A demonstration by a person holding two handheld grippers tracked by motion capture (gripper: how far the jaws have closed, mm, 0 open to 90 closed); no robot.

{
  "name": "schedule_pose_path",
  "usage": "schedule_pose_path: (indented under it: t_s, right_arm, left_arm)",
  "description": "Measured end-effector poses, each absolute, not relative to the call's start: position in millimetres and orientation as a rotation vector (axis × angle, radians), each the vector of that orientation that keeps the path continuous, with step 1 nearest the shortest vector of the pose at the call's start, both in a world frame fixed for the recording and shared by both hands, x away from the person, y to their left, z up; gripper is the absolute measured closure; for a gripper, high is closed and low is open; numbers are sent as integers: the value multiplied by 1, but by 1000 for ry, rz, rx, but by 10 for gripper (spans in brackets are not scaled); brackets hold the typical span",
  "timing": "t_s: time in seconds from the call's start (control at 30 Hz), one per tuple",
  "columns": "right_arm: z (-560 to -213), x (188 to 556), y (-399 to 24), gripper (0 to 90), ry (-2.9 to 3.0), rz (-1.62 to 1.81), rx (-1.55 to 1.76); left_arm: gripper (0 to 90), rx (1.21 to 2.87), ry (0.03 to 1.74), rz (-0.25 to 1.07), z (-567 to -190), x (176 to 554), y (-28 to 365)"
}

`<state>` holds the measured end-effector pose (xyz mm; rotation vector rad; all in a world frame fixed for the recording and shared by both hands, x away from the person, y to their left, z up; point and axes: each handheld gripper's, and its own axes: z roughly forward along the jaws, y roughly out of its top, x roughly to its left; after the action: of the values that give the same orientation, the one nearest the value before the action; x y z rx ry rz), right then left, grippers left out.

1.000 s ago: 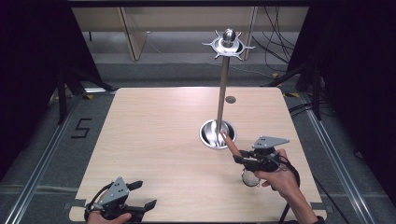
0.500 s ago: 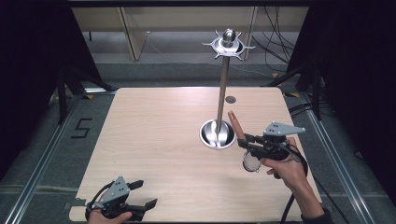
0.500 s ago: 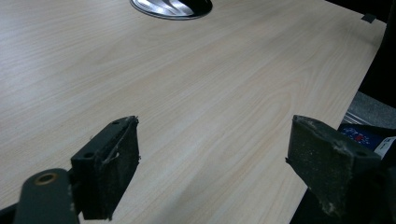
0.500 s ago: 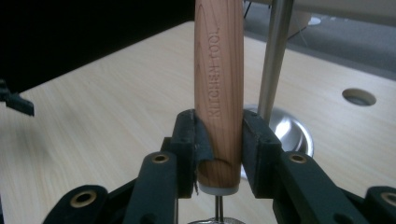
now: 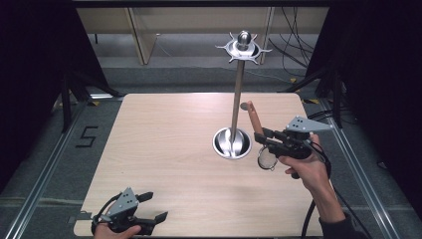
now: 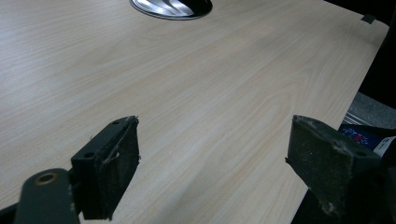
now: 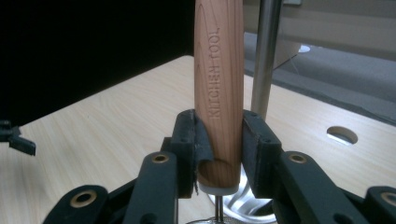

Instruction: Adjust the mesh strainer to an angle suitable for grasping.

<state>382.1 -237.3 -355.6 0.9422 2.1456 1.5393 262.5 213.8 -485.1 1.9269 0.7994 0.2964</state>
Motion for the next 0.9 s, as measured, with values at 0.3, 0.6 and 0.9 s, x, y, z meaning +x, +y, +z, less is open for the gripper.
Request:
schedule_pose_path:
  t_s: [0.3, 0.6, 0.9]
  right_arm:
    - [-323, 388, -239, 696, 2048, 1599, 904]
    - [-299, 388, -240, 696, 1992, 1618, 892]
    - [-281, 397, -239, 696, 1948, 1653, 890]
  left_arm:
    - [163, 1940, 808, 306, -484, 262, 214]
    - [163, 1928, 808, 293, -485, 262, 213]
    - [163, 1925, 819, 288, -485, 262, 213]
